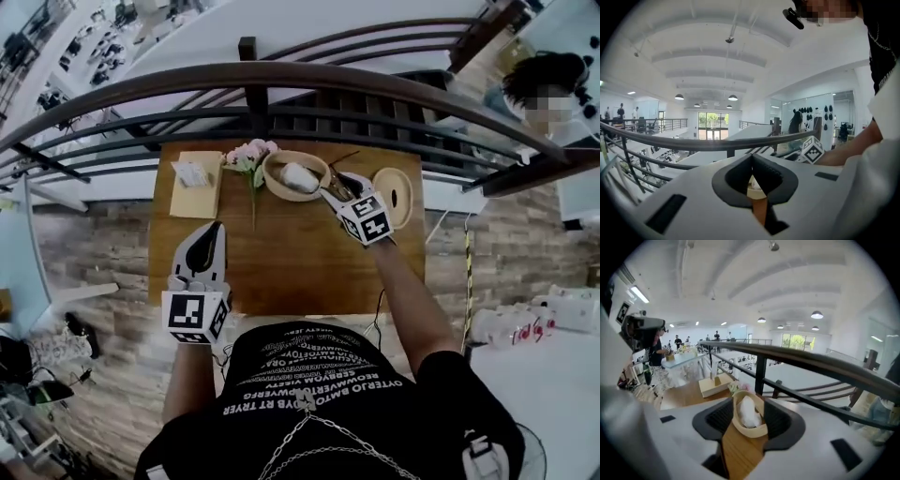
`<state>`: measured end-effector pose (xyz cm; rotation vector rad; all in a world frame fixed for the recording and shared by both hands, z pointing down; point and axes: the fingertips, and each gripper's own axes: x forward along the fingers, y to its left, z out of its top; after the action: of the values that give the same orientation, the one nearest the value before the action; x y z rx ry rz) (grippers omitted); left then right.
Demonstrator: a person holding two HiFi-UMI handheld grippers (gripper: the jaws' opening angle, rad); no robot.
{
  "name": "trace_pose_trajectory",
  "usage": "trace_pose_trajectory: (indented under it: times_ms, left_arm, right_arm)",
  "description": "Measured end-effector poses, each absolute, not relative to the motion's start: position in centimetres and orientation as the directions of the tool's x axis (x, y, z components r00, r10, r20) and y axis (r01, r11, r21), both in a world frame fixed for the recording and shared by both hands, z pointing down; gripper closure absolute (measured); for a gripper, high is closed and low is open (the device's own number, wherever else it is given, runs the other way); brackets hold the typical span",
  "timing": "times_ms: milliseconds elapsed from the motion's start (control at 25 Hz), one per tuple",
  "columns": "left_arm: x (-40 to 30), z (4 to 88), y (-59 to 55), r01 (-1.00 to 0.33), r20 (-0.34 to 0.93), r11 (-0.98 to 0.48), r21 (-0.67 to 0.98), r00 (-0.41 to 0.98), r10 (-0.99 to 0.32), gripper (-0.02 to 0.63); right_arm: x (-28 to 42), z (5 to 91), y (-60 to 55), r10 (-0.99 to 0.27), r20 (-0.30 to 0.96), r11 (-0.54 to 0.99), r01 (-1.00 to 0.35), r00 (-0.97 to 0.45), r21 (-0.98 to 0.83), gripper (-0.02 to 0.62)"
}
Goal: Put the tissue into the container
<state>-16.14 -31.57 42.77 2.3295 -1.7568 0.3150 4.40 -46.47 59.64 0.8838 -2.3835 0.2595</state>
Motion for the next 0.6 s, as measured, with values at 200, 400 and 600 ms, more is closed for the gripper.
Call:
trace_pose_trajectory:
  times_ms: [200,400,600]
  left_arm:
    - [-13.5,40.7,-30.5,-0.959,0.249,-0.285,0.001,0.276,-0.928,0.578]
    - [-9.9,39.7,-29.1,-0.949,0.224,-0.314,0.001,0.306,-0.925,0.578]
    - [-6.6,39.4,-27.0,-0.938,0.213,-0.347,-0.008,0.338,-0.917,0.578]
  right_arm:
    - [9.9,50.5,-41.8,-0.700,0.386,0.672,-0.737,-0.601,0.073,0.580]
    - [13.0,45.0,-36.7,-0.726,0.284,0.671,-0.734,-0.626,0.099,0.581]
    - [15.5,42.5,-33.0,-0.737,0.234,0.664,-0.745,-0.634,0.070,0.581]
